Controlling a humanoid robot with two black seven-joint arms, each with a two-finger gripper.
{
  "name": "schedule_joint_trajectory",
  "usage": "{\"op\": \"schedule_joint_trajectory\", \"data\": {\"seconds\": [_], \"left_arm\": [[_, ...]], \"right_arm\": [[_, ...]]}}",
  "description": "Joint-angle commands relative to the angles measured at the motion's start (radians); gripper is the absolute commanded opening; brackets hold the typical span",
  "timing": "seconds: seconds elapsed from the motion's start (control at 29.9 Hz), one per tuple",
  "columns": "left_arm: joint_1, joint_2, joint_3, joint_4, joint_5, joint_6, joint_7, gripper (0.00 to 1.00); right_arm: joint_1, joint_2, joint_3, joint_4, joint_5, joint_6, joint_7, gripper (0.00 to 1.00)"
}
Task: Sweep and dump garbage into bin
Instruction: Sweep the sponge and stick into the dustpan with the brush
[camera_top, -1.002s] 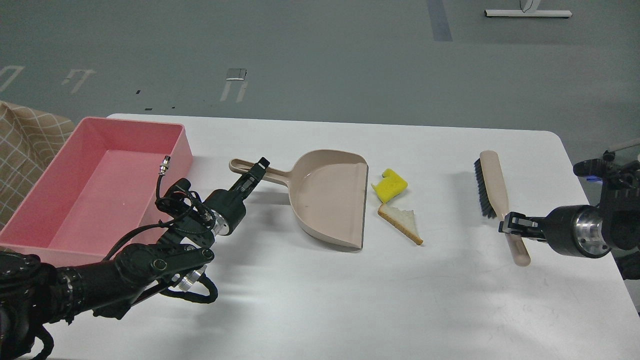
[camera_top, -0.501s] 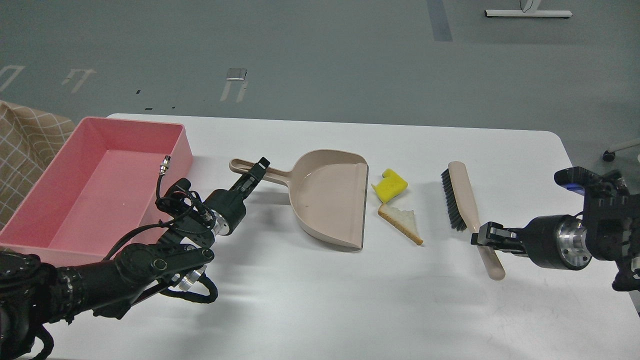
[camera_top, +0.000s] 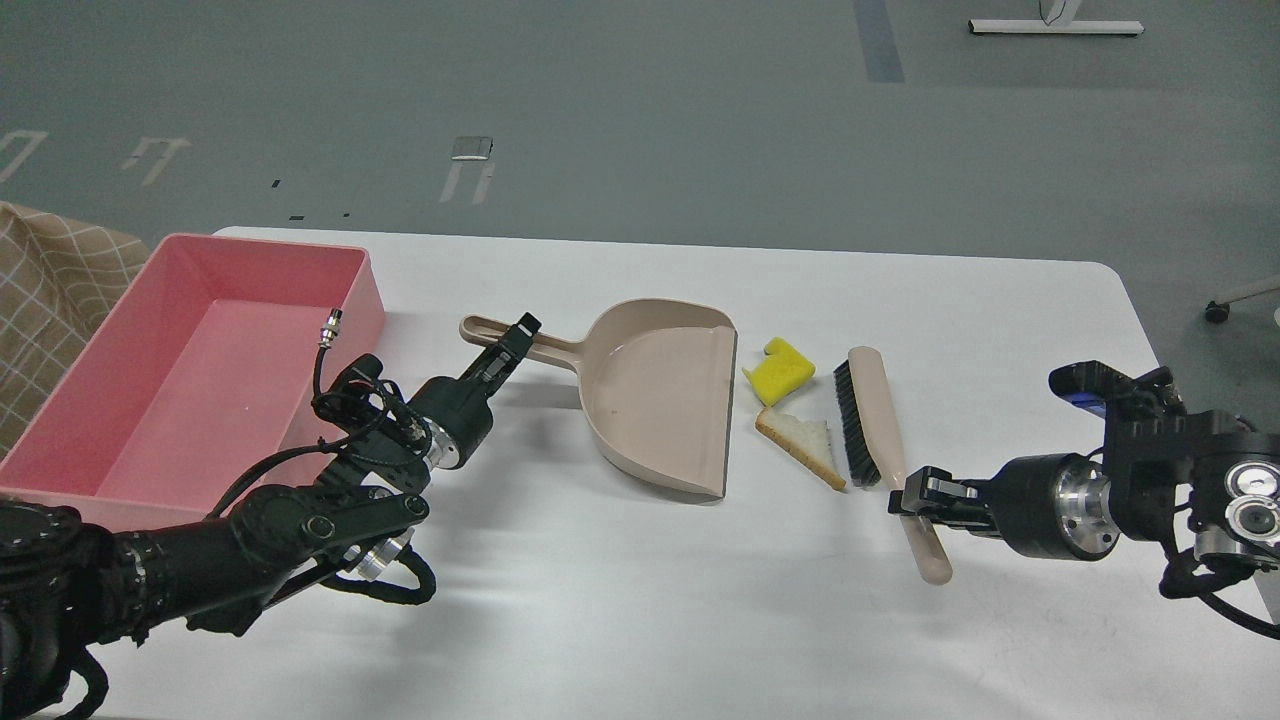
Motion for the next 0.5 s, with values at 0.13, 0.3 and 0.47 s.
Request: {"op": "schedule_joint_trajectory", "data": {"seconds": [0.13,0.3,0.47], "left_arm": [[-0.002,0.001,0.0,0.0,0.0,0.0,-0.001,0.0],[-0.009,-0.002,0.0,0.0,0.0,0.0,-0.001,0.0],[-0.009,-0.003,0.0,0.0,0.0,0.0,-0.001,0.0]], "right_arm": [[0.008,0.086,0.012,-0.044,0.0,0.0,0.0,0.0],[0.008,0.117,0.034,-0.044,0.002,0.0,0.0,0.0],[0.005,0.158,0.057,-0.047,0.002,0.0,0.0,0.0]]}}
